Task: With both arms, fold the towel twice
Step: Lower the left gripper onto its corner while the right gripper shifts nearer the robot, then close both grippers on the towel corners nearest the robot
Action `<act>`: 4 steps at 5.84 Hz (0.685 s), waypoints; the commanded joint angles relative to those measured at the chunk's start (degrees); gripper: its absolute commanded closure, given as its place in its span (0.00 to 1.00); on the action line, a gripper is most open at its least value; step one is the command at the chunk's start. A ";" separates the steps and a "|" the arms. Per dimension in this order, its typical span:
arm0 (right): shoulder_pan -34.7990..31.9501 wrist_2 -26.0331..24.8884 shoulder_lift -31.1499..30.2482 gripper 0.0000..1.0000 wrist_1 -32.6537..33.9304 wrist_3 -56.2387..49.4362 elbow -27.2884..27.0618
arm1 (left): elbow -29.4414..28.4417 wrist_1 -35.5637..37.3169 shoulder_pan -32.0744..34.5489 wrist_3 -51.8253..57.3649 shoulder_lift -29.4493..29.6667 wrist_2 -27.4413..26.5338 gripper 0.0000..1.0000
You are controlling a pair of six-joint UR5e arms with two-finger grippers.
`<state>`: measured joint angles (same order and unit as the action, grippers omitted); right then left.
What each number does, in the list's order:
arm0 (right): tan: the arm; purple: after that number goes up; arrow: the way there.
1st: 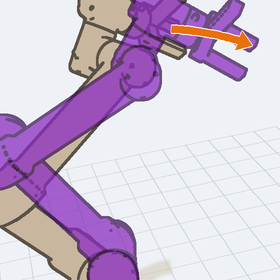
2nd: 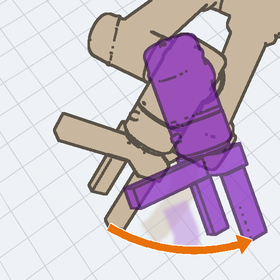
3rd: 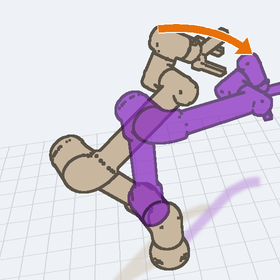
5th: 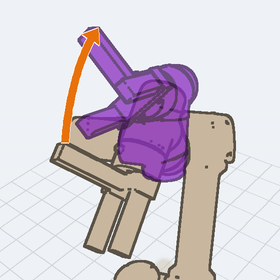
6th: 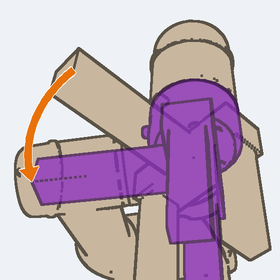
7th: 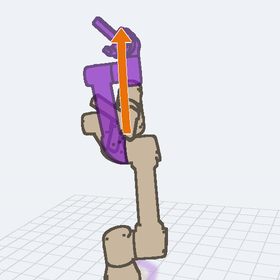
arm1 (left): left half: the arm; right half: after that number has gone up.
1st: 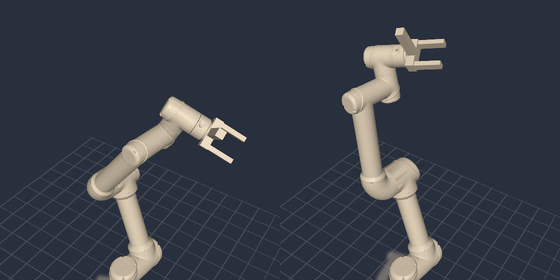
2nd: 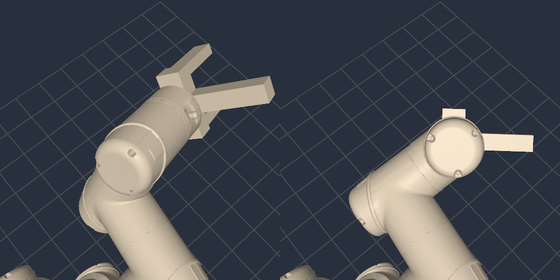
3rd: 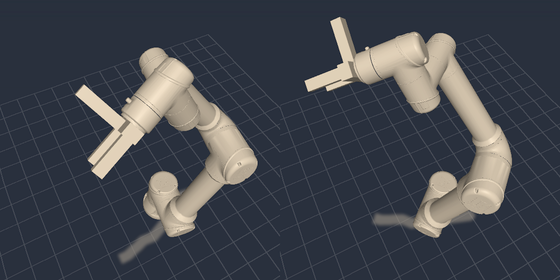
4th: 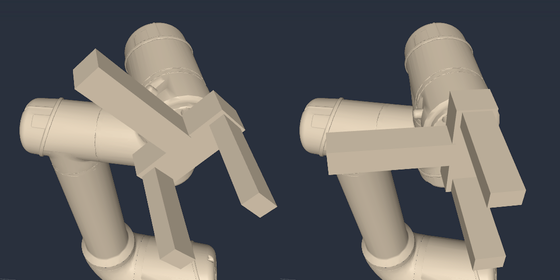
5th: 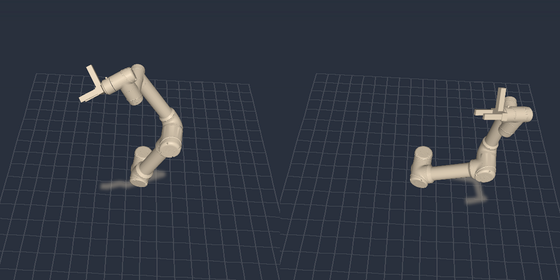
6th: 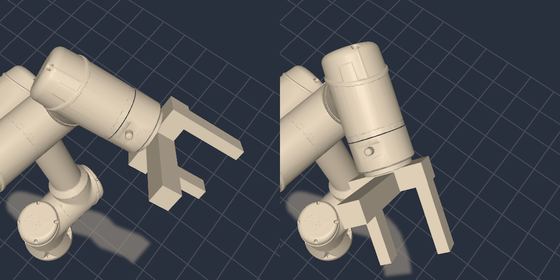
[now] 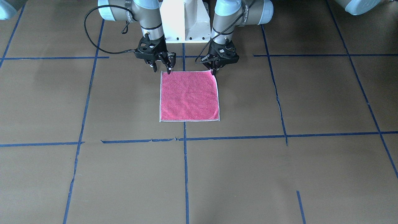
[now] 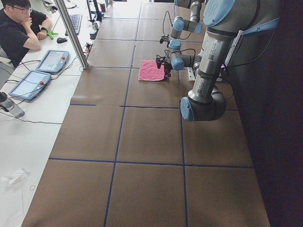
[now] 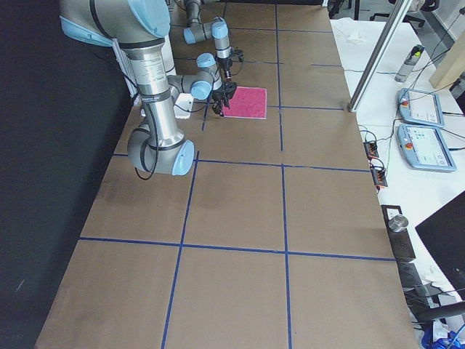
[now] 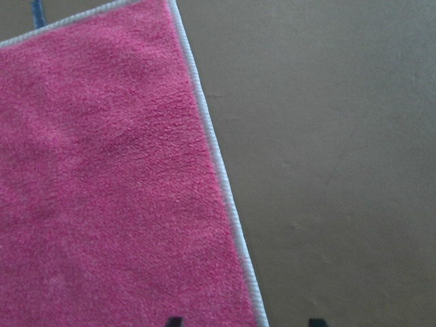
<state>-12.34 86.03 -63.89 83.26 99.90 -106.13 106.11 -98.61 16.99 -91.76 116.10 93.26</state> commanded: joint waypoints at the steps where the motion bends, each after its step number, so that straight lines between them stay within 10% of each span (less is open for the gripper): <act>1: 0.47 -0.08 -0.18 0.38 0.06 0.47 0.13 | 0.07 0.00 0.06 0.00 0.00 -0.01 0.97; 4: 1.35 -0.78 -0.36 0.39 0.06 0.47 0.13 | -0.02 0.00 0.06 0.00 0.00 -0.01 0.97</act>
<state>-11.18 85.47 -64.31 83.32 100.37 -106.00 106.11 -98.61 17.05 -91.76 116.10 93.25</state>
